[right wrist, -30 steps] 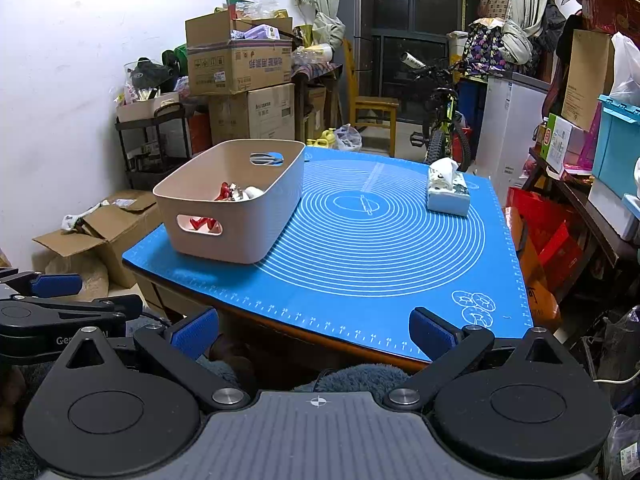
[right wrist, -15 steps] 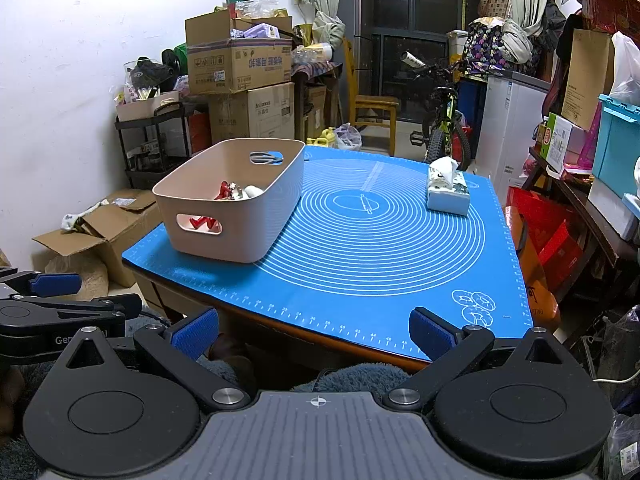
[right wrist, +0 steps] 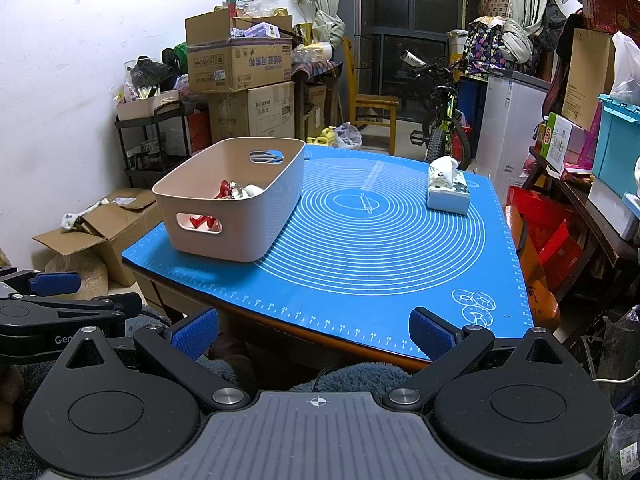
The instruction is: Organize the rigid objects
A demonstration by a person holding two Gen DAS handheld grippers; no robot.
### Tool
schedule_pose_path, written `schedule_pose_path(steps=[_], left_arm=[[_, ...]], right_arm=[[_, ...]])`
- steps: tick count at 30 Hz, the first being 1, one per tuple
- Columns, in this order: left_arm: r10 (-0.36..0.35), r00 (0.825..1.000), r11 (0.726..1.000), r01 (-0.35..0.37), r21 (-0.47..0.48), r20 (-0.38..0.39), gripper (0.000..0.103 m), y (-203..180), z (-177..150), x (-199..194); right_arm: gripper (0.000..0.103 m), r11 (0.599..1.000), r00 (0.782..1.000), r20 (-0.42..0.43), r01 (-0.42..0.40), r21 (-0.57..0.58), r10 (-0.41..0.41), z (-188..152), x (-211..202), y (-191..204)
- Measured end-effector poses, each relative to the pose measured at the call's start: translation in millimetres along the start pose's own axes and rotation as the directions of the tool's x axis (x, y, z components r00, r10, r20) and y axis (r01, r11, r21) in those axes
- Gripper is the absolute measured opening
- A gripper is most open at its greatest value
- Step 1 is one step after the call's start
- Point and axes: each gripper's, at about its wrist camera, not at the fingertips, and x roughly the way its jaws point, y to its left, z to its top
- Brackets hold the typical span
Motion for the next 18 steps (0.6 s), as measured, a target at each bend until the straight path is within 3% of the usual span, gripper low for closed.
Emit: schedule_pose_path(steps=[18], left_arm=[[0.007, 1.0, 1.0, -0.007, -0.009, -0.004, 0.072, 8.4, 5.8, -2.7]], right_arm=[[0.101, 1.0, 1.0, -0.002, 0.0, 0.001, 0.0, 0.9, -0.3, -0.3]])
